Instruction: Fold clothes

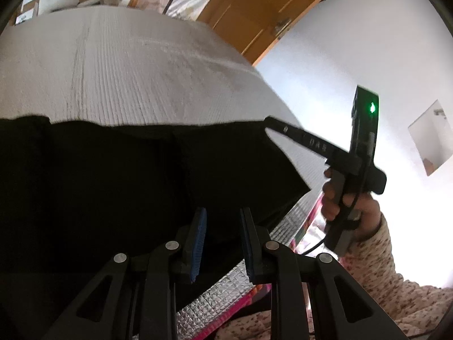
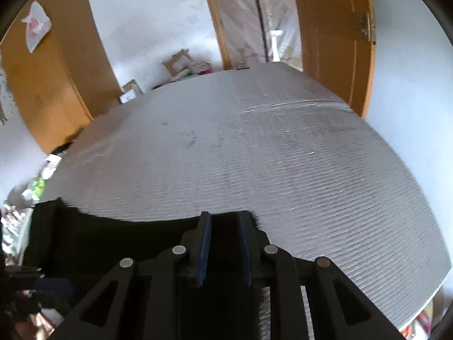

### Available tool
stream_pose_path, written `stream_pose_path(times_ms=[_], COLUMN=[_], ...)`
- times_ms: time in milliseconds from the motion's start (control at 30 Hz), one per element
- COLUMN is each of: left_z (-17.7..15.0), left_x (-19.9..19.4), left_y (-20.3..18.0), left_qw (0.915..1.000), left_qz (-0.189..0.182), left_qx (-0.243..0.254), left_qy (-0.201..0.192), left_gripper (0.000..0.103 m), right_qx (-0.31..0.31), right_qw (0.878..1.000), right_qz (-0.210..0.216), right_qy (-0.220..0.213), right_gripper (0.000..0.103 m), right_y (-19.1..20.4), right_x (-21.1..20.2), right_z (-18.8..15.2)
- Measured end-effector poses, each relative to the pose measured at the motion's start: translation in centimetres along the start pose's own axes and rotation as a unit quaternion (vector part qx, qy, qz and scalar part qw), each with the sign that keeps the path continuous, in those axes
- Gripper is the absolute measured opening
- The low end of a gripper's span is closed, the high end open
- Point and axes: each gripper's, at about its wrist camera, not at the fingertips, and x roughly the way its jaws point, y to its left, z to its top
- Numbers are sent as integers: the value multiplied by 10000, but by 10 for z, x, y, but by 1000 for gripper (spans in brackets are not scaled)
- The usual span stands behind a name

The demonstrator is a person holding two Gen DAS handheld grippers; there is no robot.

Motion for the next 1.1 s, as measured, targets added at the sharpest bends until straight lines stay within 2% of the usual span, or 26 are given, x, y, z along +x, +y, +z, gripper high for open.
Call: stream_pose_path(times_ms=[167, 233, 367, 500, 567, 700, 900, 1033, 1100], left_z=[1, 1, -2, -7, -11, -18, -31, -39, -41], left_x=[-27, -38, -61, -84, -94, -107, -118, -130, -136], left_y=[3, 8, 20, 36, 45, 60, 80, 97, 106], left_qw=[9993, 9984, 9961, 9926, 9906, 9865, 9825, 9788, 9762], left_qz=[152, 249, 380, 562, 649, 810, 1014, 1113, 1174], left_qx=[-35, -112, -240, -433, -553, -781, -966, -1096, -1184], left_qy=[-349, -498, -754, -982, -1073, -1193, -1225, -1327, -1389], left_gripper=[24, 24, 24, 24, 24, 24, 24, 24, 27], right_qx=[-615, -701, -731, -1039, -1188, -1347, -1414, -1555, -1625], right_qw=[9981, 9971, 9966, 9943, 9919, 9891, 9889, 9871, 9860], right_qz=[-47, -234, -376, 105, 414, 589, 313, 361, 385], right_qy=[25, 166, 53, -231, -197, 59, 327, 117, 12], right_gripper=[21, 21, 21, 21, 21, 21, 21, 21, 21], right_y=[26, 31, 44, 75, 91, 118, 128, 140, 146], right_x=[2, 9, 4, -16, -16, 7, 29, 12, 4], right_z=[-18, -23, -24, -26, -28, -32, -35, -33, -32])
